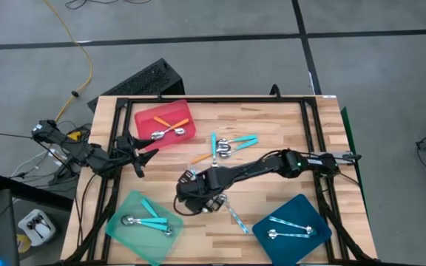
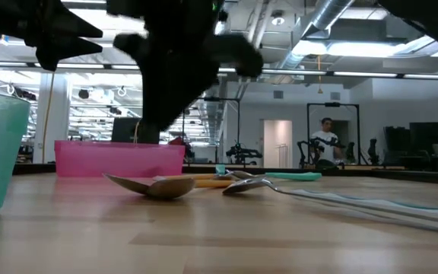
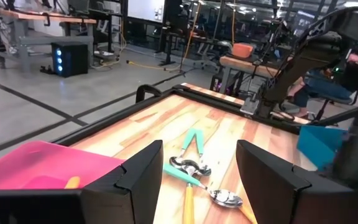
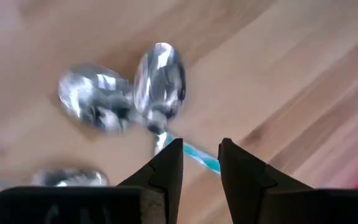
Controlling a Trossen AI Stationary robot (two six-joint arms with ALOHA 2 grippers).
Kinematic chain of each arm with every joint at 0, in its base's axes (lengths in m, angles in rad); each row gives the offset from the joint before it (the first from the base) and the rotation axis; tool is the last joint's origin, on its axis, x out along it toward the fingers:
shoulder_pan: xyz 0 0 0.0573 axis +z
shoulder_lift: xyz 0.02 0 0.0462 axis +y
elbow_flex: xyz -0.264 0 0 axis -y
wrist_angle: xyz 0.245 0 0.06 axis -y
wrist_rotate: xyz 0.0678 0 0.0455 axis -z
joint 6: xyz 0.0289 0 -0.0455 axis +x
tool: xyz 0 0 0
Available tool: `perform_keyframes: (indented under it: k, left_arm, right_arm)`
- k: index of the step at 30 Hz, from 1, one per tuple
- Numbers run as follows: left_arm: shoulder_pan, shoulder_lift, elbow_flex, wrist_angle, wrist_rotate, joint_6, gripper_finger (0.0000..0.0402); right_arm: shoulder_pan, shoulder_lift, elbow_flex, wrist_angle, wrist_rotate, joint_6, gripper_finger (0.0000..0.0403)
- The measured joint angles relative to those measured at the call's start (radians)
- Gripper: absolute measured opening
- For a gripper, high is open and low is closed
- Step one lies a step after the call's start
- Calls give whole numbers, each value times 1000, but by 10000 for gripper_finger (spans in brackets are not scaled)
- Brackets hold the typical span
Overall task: Sort silverware by color (type)
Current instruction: Put the blue patterned spoon into the blue bin
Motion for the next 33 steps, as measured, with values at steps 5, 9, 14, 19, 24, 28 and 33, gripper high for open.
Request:
perform_keyframes:
  k: [5, 9, 14, 19, 24, 28, 33]
  left_arm:
    - [0, 0, 0, -12, -1, 0, 190]
    - [0, 0, 0, -16, -6, 5, 190]
    - [0, 0, 0, -28, -8, 10, 190]
    - [0, 0, 0, -28, -9, 10, 190]
    - [0, 0, 0, -32, -9, 9, 190]
    - [0, 0, 0, -33, -8, 4, 190]
    - [0, 0, 0, -33, -8, -10, 190]
  right_arm:
    - [-23, 62, 0, -55, 35, -160, 125]
    - [-37, 83, 3, -81, 76, -218, 122]
    - [-47, 95, -1, -56, 126, -287, 109]
    - [-50, 96, -3, -70, 129, -232, 99]
    - [-48, 60, 13, -64, 102, 2, 93]
    - [-48, 37, 17, -94, 100, 255, 92]
    - [-63, 18, 19, -154, 78, 736, 92]
